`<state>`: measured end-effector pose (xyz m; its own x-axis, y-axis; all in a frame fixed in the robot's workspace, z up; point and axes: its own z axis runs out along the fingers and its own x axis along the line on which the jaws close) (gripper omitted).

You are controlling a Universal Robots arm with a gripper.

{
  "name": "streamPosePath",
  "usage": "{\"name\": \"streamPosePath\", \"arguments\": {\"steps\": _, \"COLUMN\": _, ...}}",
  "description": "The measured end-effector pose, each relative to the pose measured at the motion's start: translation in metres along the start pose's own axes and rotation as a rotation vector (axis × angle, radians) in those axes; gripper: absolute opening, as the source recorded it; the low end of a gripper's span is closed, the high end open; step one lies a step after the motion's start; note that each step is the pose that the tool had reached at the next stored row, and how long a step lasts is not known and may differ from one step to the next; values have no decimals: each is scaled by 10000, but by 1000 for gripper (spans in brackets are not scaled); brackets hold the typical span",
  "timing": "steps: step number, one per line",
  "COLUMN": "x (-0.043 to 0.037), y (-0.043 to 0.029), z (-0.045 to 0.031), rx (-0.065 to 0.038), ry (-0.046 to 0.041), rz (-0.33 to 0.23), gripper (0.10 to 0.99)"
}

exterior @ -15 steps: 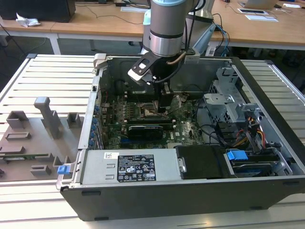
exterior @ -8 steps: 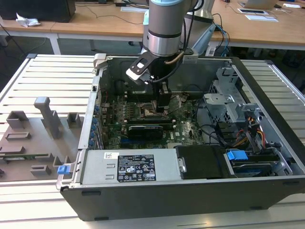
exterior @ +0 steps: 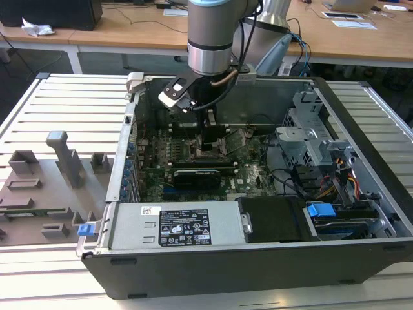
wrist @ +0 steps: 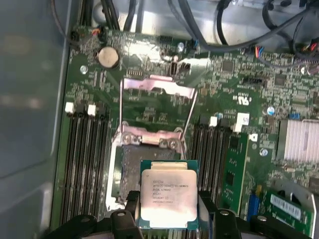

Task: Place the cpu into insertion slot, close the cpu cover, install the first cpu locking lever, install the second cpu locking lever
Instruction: 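Place the cpu into insertion slot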

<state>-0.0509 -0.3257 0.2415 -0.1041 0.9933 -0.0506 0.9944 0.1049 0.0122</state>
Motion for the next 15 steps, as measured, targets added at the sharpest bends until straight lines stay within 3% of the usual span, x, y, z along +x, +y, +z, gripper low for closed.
{"name": "streamPosePath", "arguments": {"steps": 7, "x": 8, "y": -62, "z": 12, "rx": 1, "ry": 0, "rz": 0, "gripper": 545}}
{"name": "streamPosePath", "arguments": {"steps": 15, "x": 11, "y": -67, "z": 46, "rx": 0, "ry": 0, "rz": -1, "gripper": 545}}
